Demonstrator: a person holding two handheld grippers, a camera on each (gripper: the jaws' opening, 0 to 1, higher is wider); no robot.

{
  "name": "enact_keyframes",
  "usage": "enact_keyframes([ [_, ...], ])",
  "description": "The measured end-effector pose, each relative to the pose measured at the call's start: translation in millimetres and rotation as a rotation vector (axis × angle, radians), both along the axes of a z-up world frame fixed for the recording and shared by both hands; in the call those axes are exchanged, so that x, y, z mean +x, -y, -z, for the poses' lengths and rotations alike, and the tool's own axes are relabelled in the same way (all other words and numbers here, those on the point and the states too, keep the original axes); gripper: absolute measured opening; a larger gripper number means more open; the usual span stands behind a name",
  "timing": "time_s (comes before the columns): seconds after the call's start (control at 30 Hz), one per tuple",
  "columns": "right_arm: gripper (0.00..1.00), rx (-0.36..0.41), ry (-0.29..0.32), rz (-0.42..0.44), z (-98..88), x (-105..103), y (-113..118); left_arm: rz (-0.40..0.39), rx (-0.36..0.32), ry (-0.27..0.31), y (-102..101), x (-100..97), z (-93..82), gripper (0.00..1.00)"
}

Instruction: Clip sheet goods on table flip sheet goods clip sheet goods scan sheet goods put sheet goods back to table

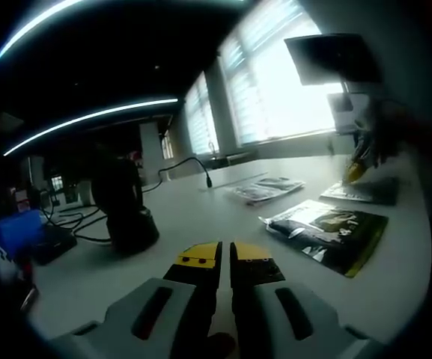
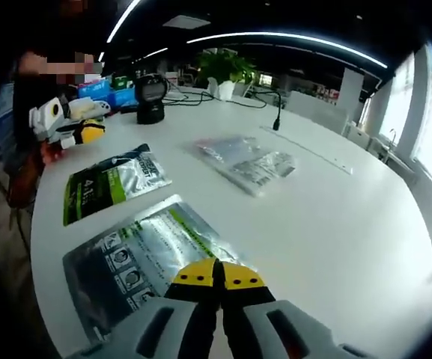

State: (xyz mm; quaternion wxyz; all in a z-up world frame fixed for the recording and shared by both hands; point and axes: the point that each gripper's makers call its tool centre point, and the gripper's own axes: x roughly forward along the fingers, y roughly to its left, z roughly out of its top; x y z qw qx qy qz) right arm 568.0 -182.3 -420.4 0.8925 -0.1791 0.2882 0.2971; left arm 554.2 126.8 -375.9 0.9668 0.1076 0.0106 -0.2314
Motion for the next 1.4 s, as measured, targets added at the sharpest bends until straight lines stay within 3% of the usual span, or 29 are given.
enact_keyframes([
  [0.1,0.0,-0.033,0.036,-0.047,-1.6,1,-1,-0.001,0.002,-0.003,-1,1.7,0.9,0.0],
  [0.17,0.01,-0.029,0.054,-0.034,-1.5,2,0,-0.003,0.003,-0.003,-2,3.0,1.2,0.0],
  [0.27,0.16,-0.013,0.066,0.034,-4.9,11,13,-0.003,0.01,0.0,-2,3.2,1.5,0.0],
  [0.33,0.22,-0.009,0.063,0.024,-5.2,14,16,-0.003,0.007,-0.001,-3,3.5,1.5,0.0],
  [0.67,0.26,0.012,-0.015,0.01,-1.5,19,15,-0.002,0.003,-0.002,-4,5.5,2.0,0.0],
  [0.77,0.2,0.028,-0.051,-0.014,1.0,17,11,-0.003,0.002,-0.001,-5,6.1,2.1,0.0],
  [0.8,0.17,0.051,-0.089,-0.007,3.1,14,8,-0.003,0.003,-0.001,-5,6.4,2.2,0.0],
  [0.87,0.17,0.016,-0.068,-0.025,3.2,17,9,-0.003,0.005,0.0,-5,6.8,2.4,0.0],
  [1.07,0.25,-0.006,-0.112,-0.017,4.9,24,15,-0.004,0.002,0.001,-6,8.4,2.7,0.0],
  [1.17,0.24,0.001,-0.138,-0.033,5.3,23,15,-0.003,0.001,0.0,-6,9.3,3.3,0.0],
  [1.4,0.19,-0.097,-0.256,-0.078,8.2,32,15,-0.003,-0.004,0.005,-6,8.6,2.0,0.0],
])
